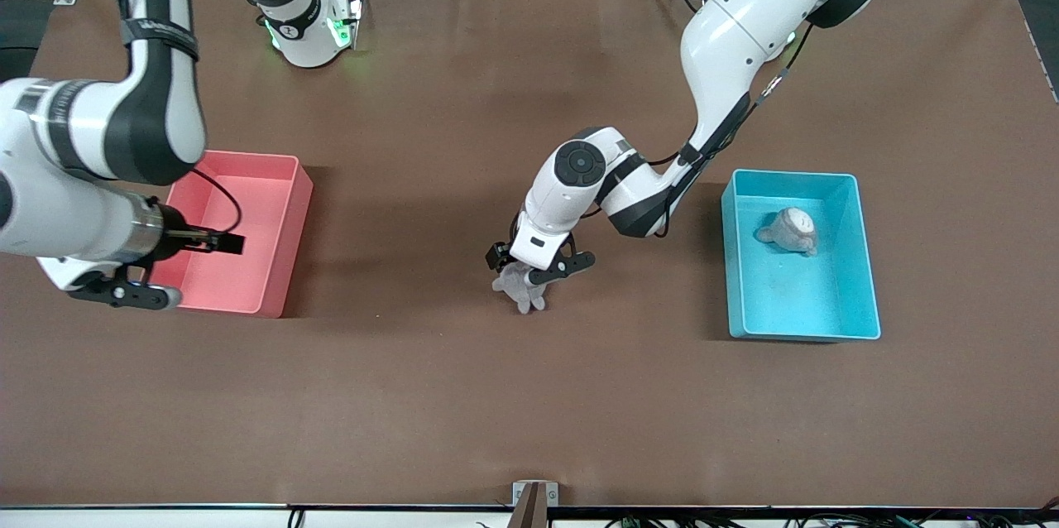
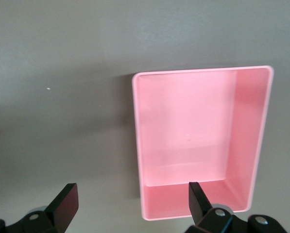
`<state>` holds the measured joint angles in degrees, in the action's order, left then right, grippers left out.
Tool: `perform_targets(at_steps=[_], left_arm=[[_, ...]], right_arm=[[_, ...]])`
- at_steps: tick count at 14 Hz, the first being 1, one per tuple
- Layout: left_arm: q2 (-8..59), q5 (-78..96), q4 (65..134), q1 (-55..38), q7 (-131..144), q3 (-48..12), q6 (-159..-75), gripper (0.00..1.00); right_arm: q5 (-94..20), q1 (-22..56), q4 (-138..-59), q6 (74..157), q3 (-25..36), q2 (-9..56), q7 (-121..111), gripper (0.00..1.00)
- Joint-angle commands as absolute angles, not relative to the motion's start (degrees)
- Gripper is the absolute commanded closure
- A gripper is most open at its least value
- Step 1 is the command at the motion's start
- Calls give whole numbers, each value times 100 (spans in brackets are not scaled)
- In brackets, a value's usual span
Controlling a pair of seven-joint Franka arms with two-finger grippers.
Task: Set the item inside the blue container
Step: 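Grasp the cat with the left gripper while the right gripper withdraws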
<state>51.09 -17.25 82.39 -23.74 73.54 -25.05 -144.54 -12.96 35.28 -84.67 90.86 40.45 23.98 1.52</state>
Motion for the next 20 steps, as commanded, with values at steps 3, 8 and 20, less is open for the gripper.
perform_targets(at_steps=[3, 8, 20], left_arm=[[5431, -1775, 7762, -2452, 7453, -2399, -14484, 0], [5607, -1775, 7682, -2574, 7488, -2207, -14730, 0], [5178, -1696, 7725, -2470, 7480, -1995, -14564, 67]], right_arm=[[-1213, 3533, -8316, 8676, 4464, 2224, -219, 0], [-1160, 3533, -7717, 8333, 4509, 2259, -228, 0], [-1257, 3630, -7787, 7989, 4474, 2197, 167, 0]])
